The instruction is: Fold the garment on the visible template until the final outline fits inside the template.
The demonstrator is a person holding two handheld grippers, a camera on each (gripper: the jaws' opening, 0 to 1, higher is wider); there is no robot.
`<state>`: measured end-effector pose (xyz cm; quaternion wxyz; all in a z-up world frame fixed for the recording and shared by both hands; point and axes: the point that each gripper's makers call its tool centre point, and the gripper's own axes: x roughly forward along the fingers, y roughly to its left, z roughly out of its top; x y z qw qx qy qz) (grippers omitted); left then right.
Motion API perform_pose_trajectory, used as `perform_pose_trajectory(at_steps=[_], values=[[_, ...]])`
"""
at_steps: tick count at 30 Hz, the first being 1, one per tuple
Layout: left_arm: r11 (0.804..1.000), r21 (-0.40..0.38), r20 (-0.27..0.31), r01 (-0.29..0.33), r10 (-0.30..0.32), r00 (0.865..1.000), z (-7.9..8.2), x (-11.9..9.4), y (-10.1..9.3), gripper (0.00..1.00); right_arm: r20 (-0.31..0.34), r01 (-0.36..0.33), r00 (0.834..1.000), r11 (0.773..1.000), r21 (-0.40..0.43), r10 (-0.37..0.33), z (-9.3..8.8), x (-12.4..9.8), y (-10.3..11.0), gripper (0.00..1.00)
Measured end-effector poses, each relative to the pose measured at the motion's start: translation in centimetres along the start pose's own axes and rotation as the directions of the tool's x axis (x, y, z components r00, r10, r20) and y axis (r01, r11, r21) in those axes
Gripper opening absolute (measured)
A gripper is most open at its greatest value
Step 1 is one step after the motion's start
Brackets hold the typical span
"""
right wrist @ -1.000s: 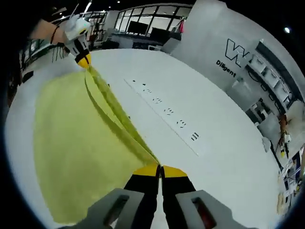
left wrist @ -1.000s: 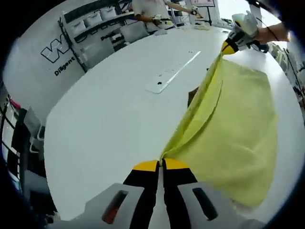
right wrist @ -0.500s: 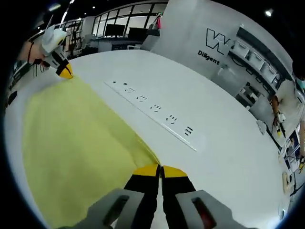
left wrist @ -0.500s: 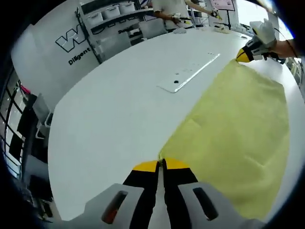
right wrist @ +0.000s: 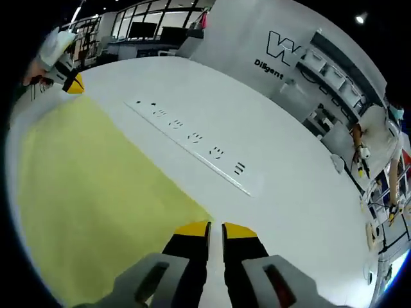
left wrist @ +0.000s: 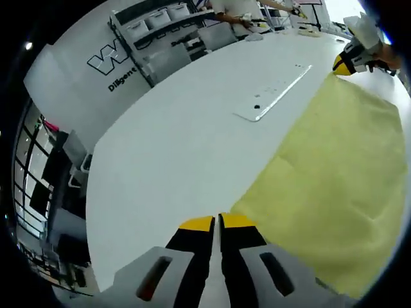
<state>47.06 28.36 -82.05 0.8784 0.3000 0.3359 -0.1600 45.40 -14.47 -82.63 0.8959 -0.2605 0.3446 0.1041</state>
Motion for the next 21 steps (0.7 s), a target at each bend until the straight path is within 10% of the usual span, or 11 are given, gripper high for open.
perform_pose_trajectory(at_steps=[3,21], values=[[0.998,-0.046,0.023,0.047,-0.046,0.999,0.0,-0.6,-0.5,0.09,0.025,-0.006,1.0,0.995,0.101,0.004,-0.3,-0.5,-0.7,0.13],[0.988,-0.095,0.089,0.119,-0.111,0.99,1.2,-3.2,-2.0,0.09,0.184,-0.208,0.961,0.978,-0.016,0.207,1.8,-5.3,4.4,0.07]])
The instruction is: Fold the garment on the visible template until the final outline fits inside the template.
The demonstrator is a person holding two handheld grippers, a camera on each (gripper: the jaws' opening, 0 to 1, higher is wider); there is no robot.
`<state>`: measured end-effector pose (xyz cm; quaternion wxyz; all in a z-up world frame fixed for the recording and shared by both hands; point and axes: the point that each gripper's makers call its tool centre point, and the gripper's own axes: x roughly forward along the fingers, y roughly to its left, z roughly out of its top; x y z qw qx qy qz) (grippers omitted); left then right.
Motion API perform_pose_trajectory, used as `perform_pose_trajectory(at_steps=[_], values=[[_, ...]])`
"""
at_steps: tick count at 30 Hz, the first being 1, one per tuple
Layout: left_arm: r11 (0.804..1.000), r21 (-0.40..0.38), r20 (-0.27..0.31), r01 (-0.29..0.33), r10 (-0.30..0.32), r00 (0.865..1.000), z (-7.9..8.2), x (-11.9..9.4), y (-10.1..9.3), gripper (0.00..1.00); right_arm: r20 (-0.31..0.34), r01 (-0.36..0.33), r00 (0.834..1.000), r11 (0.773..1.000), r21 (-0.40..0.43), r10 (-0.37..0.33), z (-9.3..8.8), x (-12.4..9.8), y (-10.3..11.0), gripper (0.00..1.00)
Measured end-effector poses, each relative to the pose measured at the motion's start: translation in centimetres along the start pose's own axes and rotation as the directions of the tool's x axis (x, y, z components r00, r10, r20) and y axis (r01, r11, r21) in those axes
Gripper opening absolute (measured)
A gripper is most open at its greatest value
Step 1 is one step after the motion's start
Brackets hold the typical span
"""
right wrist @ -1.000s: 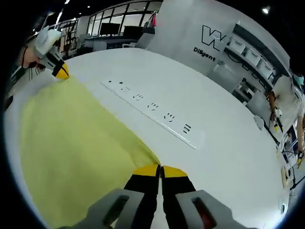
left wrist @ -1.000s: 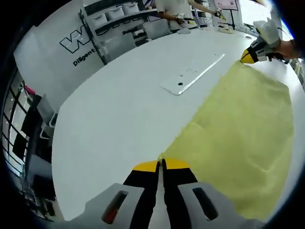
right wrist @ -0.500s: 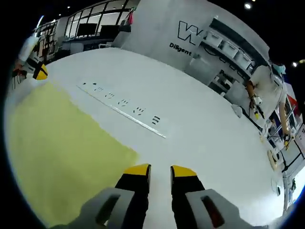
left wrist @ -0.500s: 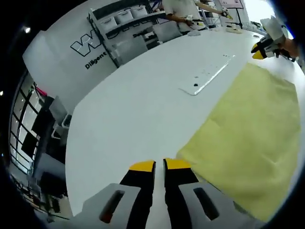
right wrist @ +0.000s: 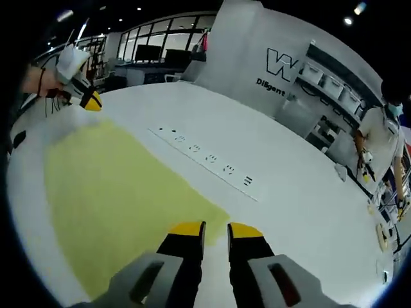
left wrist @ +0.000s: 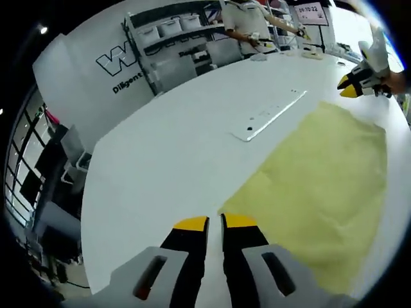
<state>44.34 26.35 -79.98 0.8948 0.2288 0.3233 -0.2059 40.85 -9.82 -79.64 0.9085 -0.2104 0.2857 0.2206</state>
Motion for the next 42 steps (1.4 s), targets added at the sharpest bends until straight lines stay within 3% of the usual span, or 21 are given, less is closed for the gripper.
perform_pose_trajectory(at_steps=[5,13,17,22,30,42], values=[[1.0,0.005,0.018,0.028,-0.028,0.999,0.0,-1.0,-1.2,0.1,0.017,-0.026,1.0,1.0,0.002,0.026,0.1,-1.0,1.2,0.09],[0.996,-0.045,0.025,0.071,-0.07,0.997,-1.5,-2.6,-2.6,0.1,0.04,-0.042,0.998,0.998,0.055,0.04,-0.2,-2.6,2.0,0.1],[0.996,-0.037,0.036,0.082,-0.081,0.996,-2.0,-3.5,-3.2,0.1,0.042,-0.047,0.998,0.997,0.059,0.044,-0.7,-3.3,2.3,0.1],[0.992,-0.081,0.061,0.099,-0.095,0.994,-2.4,-4.7,-4.1,0.11,0.046,-0.063,0.997,0.995,0.079,0.059,-1.7,-3.9,2.8,0.11],[0.982,-0.139,0.07,0.127,-0.118,0.991,-4.5,-7.1,-6.4,0.12,0.051,-0.06,0.997,0.989,0.133,0.054,-3.5,-5.0,3.1,0.11],[0.96,-0.237,0.108,0.148,-0.126,0.986,-6.2,-8.8,-7.7,0.13,0.059,-0.072,0.996,0.981,0.182,0.062,-5.3,-6.8,4.7,0.12]])
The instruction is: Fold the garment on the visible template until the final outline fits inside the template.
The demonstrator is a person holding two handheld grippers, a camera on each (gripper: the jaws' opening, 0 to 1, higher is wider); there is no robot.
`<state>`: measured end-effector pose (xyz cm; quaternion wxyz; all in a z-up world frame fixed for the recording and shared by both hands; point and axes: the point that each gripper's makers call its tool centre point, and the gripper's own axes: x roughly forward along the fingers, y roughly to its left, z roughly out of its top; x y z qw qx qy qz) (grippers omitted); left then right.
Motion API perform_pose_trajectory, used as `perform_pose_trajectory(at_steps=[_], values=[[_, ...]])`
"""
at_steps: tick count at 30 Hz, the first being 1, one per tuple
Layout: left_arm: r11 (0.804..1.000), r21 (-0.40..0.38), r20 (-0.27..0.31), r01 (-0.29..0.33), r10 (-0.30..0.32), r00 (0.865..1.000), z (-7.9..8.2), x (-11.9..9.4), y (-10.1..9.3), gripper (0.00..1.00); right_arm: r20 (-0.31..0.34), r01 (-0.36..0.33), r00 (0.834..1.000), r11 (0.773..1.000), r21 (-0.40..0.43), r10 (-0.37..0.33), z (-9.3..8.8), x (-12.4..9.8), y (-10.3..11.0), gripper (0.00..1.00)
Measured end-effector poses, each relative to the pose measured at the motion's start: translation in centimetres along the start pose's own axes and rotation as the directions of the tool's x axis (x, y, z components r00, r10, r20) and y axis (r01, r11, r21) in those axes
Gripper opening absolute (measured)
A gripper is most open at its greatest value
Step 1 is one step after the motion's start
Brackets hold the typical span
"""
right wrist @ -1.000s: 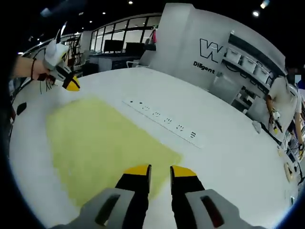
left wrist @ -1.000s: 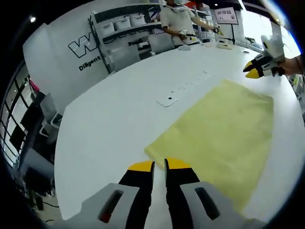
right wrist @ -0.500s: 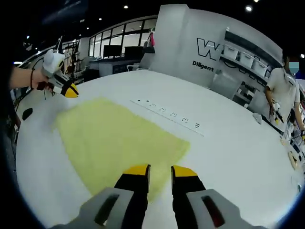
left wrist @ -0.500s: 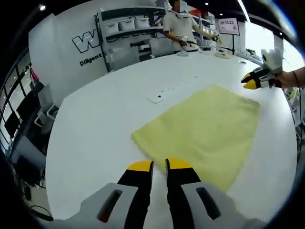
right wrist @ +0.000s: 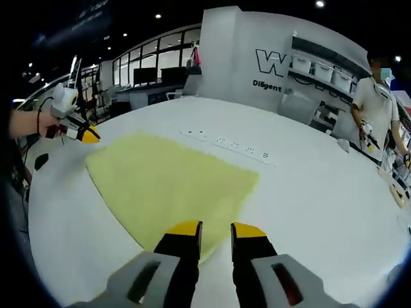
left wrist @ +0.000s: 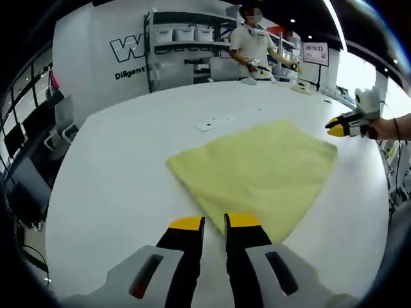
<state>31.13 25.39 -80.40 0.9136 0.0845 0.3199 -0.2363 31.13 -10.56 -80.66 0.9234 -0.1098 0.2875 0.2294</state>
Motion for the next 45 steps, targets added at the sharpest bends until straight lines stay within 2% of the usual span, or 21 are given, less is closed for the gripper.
perform_pose_trajectory(at_steps=[2,4,5,6,9,11,13,20,23,29,34,45], values=[[1.0,-0.032,0.005,0.001,-0.001,1.0,-0.5,-0.3,-0.1,0.13,-0.008,0.002,1.0,1.0,0.008,-0.002,-0.6,-0.2,0.1,0.12],[0.999,-0.05,0.011,0.01,-0.01,1.0,-0.9,-0.5,-0.5,0.14,-0.01,0.018,1.0,1.0,-0.018,-0.018,-1.2,-0.7,0.2,0.13],[0.999,-0.051,0.009,0.013,-0.012,1.0,-1.4,-0.7,-0.7,0.14,0.001,-0.004,1.0,0.998,0.062,0.004,-1.4,-0.8,0.7,0.13],[0.998,-0.061,0.008,0.015,-0.015,1.0,-1.6,-0.8,-0.8,0.14,-0.006,0.002,1.0,0.995,0.095,-0.002,-1.7,-0.9,0.6,0.13],[0.996,-0.083,0.007,0.029,-0.028,1.0,-2.4,-1.1,-1.3,0.13,-0.003,0.011,1.0,0.998,0.069,-0.011,-2.2,-1.2,0.4,0.12],[0.993,-0.11,0.003,0.035,-0.035,0.999,-3.1,-1.2,-1.6,0.14,0.001,0.013,1.0,0.993,0.114,-0.013,-2.8,-1.4,0.5,0.12],[0.989,-0.137,0.015,0.048,-0.046,0.999,-3.6,-1.4,-2.0,0.14,0.0,0.011,1.0,0.993,0.12,-0.011,-3.1,-1.5,0.6,0.12],[0.972,-0.202,0.062,0.121,-0.111,0.992,-4.0,-1.5,-3.4,0.17,-0.002,-0.044,0.999,0.987,0.152,0.045,-3.9,-1.5,2.3,0.13],[0.966,-0.21,0.068,0.152,-0.14,0.988,-4.2,-1.2,-3.9,0.15,-0.008,-0.056,0.998,0.987,0.151,0.058,-4.2,-1.2,2.5,0.13],[0.963,-0.212,0.059,0.17,-0.16,0.985,-4.3,-0.7,-4.4,0.09,-0.006,-0.074,0.997,0.983,0.168,0.076,-4.0,-0.9,2.9,0.09],[0.962,-0.205,0.053,0.182,-0.175,0.983,-4.6,-0.6,-4.6,0.01,-0.015,-0.101,0.994,0.98,0.174,0.105,-4.0,-0.5,3.6,0.0],[0.96,-0.18,0.066,0.215,-0.206,0.976,-4.4,-0.8,-4.5,0.0,-0.026,-0.1,0.994,0.979,0.178,0.106,-3.6,-0.7,3.5,0.0]])
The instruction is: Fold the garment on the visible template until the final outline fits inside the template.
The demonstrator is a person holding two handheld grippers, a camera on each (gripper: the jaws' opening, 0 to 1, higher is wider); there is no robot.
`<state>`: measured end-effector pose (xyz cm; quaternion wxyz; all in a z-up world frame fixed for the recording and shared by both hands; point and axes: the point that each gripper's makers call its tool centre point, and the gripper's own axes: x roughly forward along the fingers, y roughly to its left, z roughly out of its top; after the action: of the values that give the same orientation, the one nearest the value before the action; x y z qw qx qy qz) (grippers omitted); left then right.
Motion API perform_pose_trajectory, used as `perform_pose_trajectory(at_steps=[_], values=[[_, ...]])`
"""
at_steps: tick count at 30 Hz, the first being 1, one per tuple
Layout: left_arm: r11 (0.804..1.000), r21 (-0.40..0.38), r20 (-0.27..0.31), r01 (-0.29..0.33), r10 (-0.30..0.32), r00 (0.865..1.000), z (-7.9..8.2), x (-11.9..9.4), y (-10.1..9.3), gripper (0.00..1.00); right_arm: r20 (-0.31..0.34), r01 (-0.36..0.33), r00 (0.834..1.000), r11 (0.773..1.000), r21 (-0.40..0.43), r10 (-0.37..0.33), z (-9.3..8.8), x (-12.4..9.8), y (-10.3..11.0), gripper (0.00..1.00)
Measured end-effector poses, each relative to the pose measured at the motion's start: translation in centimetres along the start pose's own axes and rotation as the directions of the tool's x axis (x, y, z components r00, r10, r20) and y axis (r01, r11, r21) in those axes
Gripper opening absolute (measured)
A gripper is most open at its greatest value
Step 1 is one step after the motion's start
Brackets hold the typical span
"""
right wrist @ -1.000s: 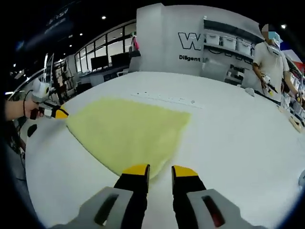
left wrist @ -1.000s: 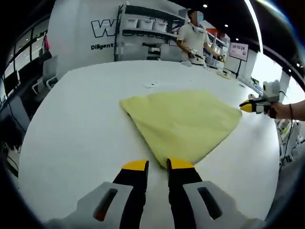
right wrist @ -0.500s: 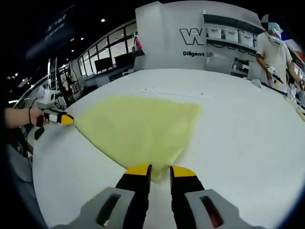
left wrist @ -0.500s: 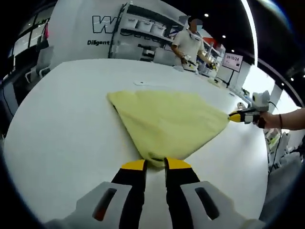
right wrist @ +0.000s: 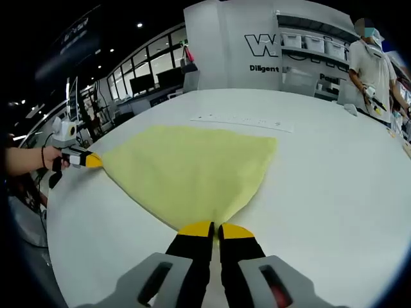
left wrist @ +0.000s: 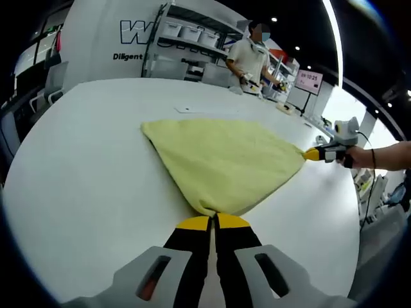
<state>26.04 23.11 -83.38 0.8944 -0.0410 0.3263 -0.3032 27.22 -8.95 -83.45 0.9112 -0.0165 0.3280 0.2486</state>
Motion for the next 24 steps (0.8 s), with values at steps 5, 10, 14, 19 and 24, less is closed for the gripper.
perform_pose_trajectory(at_steps=[5,10,14,19,24], values=[[0.993,0.121,-0.016,0.001,0.001,1.0,0.7,-0.9,0.5,0.0,0.031,-0.006,0.999,1.0,0.014,0.005,1.2,-0.6,-0.3,0.0],[0.952,0.307,-0.067,0.019,0.002,0.998,0.9,-1.6,1.0,0.0,0.03,0.001,1.0,1.0,0.013,-0.001,1.5,-0.7,-0.7,0.0],[0.871,0.491,-0.118,0.037,0.024,0.993,1.1,-1.7,0.9,0.0,0.003,0.009,1.0,1.0,0.02,-0.009,0.9,-0.6,-0.7,0.0],[0.828,0.558,-0.17,0.063,0.04,0.985,0.0,-1.2,0.9,0.0,-0.043,0.012,0.999,0.999,0.033,-0.011,-0.5,-0.2,-0.9,0.0],[0.811,0.579,-0.203,0.079,0.05,0.978,-1.0,-1.2,0.8,0.0,-0.059,0.024,0.998,0.999,0.027,-0.023,-1.3,-0.1,-0.8,0.0]])
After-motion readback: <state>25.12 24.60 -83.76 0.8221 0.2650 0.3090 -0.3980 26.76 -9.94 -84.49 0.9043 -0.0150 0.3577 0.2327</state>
